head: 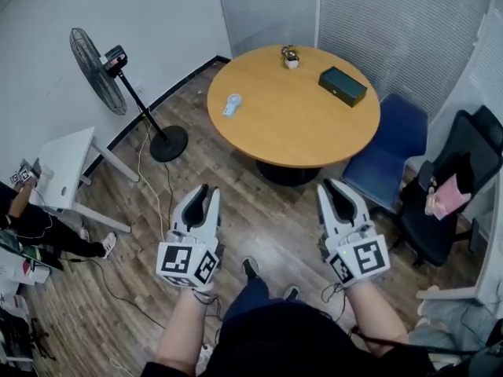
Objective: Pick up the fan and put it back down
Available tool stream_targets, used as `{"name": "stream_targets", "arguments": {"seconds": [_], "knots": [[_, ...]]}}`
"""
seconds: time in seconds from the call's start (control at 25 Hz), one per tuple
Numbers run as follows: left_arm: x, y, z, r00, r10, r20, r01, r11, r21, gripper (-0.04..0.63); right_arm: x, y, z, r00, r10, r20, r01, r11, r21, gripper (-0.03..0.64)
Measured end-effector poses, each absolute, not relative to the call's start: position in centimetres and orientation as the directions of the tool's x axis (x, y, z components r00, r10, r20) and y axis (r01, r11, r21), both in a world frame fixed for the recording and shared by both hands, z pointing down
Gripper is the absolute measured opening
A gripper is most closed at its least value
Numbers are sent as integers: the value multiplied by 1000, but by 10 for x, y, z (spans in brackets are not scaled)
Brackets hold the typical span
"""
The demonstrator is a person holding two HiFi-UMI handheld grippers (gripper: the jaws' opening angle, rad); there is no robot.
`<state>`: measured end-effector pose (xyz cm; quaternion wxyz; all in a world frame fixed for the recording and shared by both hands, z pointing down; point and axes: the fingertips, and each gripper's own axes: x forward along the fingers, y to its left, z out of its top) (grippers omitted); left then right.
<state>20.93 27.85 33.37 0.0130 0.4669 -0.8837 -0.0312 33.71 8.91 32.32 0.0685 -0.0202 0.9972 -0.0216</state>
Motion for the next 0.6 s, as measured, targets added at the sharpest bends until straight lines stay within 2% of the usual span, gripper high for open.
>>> {"name": "stream_targets", "arguments": {"seconds": [0.12, 0.2, 0.6], "knots": [[181, 279, 344, -563, -826, 22, -824, 563, 58, 208, 312, 86, 329, -991, -58, -118, -53, 998, -46, 101], [159, 280, 349, -568, -822, 32, -820, 569, 58, 239, 294, 83, 331, -992, -70, -107, -65, 997, -49, 114], [18, 300, 370, -564, -825, 27, -817, 563, 128, 245, 180, 85, 337, -988, -149, -46, -148, 989, -25, 112]]}}
